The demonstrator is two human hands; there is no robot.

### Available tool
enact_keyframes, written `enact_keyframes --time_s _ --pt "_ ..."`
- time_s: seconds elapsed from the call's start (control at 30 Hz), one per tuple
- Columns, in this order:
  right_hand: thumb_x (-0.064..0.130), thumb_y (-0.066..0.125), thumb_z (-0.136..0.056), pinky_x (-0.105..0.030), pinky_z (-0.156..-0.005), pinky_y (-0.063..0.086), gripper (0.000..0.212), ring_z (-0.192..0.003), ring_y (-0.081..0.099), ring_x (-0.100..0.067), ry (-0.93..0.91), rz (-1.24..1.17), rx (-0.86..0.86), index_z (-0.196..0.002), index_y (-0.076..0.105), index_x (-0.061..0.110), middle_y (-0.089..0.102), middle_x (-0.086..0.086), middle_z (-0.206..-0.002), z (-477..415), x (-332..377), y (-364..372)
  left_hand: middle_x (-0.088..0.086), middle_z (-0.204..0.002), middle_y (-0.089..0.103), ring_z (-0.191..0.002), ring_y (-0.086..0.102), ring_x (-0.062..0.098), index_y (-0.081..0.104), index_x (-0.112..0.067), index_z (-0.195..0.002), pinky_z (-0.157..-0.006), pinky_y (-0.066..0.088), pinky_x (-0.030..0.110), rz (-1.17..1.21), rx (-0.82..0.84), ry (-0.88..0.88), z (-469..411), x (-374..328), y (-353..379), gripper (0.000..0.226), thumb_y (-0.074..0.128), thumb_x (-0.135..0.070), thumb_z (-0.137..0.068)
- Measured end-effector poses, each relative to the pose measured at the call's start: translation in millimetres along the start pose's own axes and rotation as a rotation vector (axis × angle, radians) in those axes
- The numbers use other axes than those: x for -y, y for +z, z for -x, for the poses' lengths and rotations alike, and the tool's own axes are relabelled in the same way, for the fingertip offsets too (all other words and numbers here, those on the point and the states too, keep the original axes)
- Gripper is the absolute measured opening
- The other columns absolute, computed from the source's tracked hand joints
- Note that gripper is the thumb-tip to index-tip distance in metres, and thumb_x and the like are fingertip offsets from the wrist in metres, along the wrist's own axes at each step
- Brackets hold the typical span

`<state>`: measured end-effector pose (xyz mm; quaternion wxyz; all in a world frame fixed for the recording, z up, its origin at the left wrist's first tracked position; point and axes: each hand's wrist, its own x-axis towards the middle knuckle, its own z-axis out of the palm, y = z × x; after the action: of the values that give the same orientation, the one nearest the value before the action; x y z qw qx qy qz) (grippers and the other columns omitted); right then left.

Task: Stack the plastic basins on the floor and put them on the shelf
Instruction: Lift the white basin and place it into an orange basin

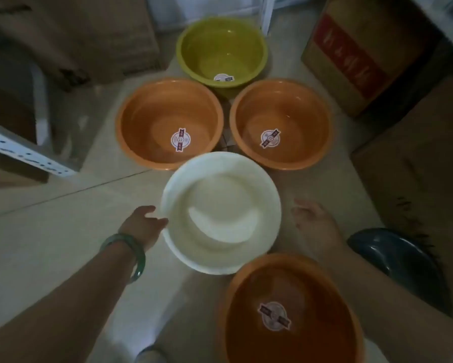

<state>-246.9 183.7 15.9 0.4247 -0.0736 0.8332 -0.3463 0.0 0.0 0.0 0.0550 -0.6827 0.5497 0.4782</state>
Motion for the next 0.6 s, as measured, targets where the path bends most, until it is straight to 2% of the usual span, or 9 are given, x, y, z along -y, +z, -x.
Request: enact_keyframes --time_s 0.07,0.13,0.2,0.27,0.3,0.43,0.6 --pt "0.020 0.047 -0.094 -0.045 -0.101 0.042 0.034 -0.118 0.054 -0.033 -0.037 0.058 -0.023 -0.128 0.053 0.018 0.057 -0.005 -0.115 -20 -12 10 0.016 -0.124 0.062 -0.110 0.059 0.034 0.037 -0.009 -0.140 -0.097 0.044 0.040 -0.134 -0.050 -0.003 -19 10 13 0.063 0.061 -0.030 -0.085" --pt "0.025 0.051 -0.093 -0.048 -0.104 0.040 0.049 -0.124 0.050 -0.033 -0.005 0.142 -0.032 -0.140 0.042 0.014 0.055 -0.010 -0.129 -38 -21 21 0.019 -0.126 0.060 -0.112 0.057 0.036 0.040 -0.008 -0.138 -0.097 0.044 0.040 -0.149 -0.020 -0.015 -35 21 26 0.063 0.060 -0.035 -0.085" --pt "0.032 0.051 -0.091 -0.051 -0.100 0.044 0.048 -0.117 0.055 -0.035 0.017 0.193 -0.008 -0.133 0.051 0.010 0.057 -0.015 -0.133 -52 -30 35 0.019 -0.120 0.062 -0.103 0.061 0.037 0.049 -0.007 -0.129 -0.091 0.050 0.047 -0.133 0.020 0.025 -48 33 38 0.053 0.059 -0.033 -0.085" --pt "0.030 0.048 -0.090 -0.051 -0.090 0.051 0.035 -0.101 0.061 -0.034 -0.039 0.238 0.008 -0.114 0.063 0.009 0.066 -0.016 -0.114 -63 -34 46 0.019 -0.116 0.062 -0.099 0.061 0.037 0.050 -0.007 -0.125 -0.086 0.052 0.050 -0.160 -0.005 0.092 -62 43 46 0.045 0.054 -0.029 -0.087" --pt "0.027 0.048 -0.090 -0.050 -0.087 0.052 0.032 -0.097 0.061 -0.032 -0.062 0.256 0.004 -0.113 0.063 0.010 0.066 -0.013 -0.107 -68 -35 51 0.019 -0.116 0.061 -0.099 0.060 0.038 0.048 -0.006 -0.126 -0.085 0.052 0.051 -0.150 -0.031 0.114 -67 43 47 0.043 0.053 -0.028 -0.088" --pt "0.022 0.048 -0.090 -0.051 -0.088 0.052 0.034 -0.101 0.060 -0.032 -0.118 0.240 0.030 -0.120 0.058 0.009 0.063 -0.012 -0.111 -81 -27 65 0.020 -0.115 0.058 -0.098 0.059 0.039 0.044 -0.007 -0.127 -0.082 0.054 0.052 -0.096 -0.085 0.149 -79 33 36 0.043 0.051 -0.026 -0.089" --pt "0.021 0.054 -0.089 -0.052 -0.090 0.052 0.038 -0.106 0.060 -0.030 -0.148 0.093 0.108 -0.126 0.055 0.014 0.063 -0.010 -0.119 -92 -21 75 0.019 -0.114 0.058 -0.097 0.059 0.040 0.038 -0.012 -0.133 -0.082 0.053 0.053 0.002 -0.187 0.191 -85 28 20 0.051 0.055 -0.025 -0.087"
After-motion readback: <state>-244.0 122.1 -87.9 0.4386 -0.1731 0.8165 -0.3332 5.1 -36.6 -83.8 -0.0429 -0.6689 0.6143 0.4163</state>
